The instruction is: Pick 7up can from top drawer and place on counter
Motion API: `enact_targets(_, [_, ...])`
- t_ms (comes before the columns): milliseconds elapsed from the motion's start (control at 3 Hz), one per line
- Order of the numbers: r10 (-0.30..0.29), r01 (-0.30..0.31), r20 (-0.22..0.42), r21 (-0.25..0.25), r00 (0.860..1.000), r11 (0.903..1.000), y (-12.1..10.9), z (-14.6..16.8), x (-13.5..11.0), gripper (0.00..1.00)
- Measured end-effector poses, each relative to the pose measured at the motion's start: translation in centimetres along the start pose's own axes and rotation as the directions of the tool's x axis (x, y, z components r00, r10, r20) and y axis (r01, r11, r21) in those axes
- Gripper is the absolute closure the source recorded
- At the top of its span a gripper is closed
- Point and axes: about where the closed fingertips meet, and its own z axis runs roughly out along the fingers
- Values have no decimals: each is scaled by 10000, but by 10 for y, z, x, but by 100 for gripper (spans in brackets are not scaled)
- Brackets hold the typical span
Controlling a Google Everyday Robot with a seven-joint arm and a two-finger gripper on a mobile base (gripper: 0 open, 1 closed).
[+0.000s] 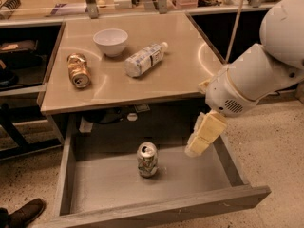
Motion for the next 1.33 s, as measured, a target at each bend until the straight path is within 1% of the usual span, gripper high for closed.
enact_targets(333, [226,-210,637,-263,9977,9994,8,34,7,0])
enact_targets(667, [885,-828,1448,-453,9855,9955,13,89,20,0])
enact_targets(1000, [1280,-1173,1933,-658,9728,9909,12,130,32,0])
enact_targets(1333, [1572,-1387,2057,-1017,9659,9851,21,157,38,0])
